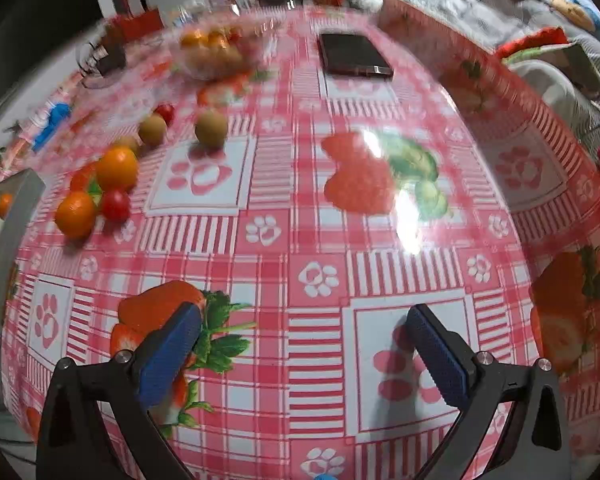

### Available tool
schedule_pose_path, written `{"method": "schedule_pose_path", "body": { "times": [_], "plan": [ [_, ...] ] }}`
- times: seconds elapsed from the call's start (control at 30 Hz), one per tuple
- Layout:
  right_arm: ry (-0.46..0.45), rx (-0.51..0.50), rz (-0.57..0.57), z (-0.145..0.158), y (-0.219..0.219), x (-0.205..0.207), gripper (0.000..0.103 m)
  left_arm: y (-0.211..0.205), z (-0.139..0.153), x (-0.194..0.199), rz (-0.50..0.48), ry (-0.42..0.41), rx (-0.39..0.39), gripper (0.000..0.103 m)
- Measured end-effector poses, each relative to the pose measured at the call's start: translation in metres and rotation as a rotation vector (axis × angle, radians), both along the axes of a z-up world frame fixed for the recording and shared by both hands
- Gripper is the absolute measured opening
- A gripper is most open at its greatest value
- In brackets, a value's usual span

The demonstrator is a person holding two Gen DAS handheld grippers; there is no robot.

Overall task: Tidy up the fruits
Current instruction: 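Move both grippers back to the loose fruits beside the glass bowl, then grasp an orange with the left gripper while the right gripper grasps a kiwi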

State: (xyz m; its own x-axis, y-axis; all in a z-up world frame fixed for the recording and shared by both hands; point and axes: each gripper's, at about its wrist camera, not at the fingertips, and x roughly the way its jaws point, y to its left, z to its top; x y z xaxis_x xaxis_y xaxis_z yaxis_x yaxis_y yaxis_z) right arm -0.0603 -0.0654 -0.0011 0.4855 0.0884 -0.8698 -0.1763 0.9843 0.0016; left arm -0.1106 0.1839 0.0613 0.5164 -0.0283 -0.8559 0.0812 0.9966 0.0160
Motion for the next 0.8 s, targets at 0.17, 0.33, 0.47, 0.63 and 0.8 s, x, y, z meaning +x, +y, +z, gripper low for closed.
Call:
{"method": "schedule_pose_path", "body": {
  "times": [0.17,0.33,0.47,0.63,0.8],
  "plan": [
    [-0.057,0.01,0.019,-0.002,-0.005,-0.009,0.103,-0.02,-0.017,0.027,-0.018,0.027,0.01,0.081],
    [-0.078,0.014,0.038,-0.003,-0.004,-0.013,0.103,-0.026,-0.029,0.048,-0.011,0.049,-0.002,0.079],
    [-0.093,0.018,0.046,-0.003,-0.005,-0.015,0.103,-0.024,-0.038,0.058,0.002,0.08,-0.029,0.063],
    [-0.102,0.02,0.049,-0.004,-0.005,-0.016,0.103,-0.022,-0.046,0.066,0.015,0.097,-0.056,0.053],
    [-0.102,0.02,0.049,-0.004,-0.005,-0.016,0.103,-0.027,-0.047,0.067,0.003,0.078,-0.039,0.044]
  ]
}}
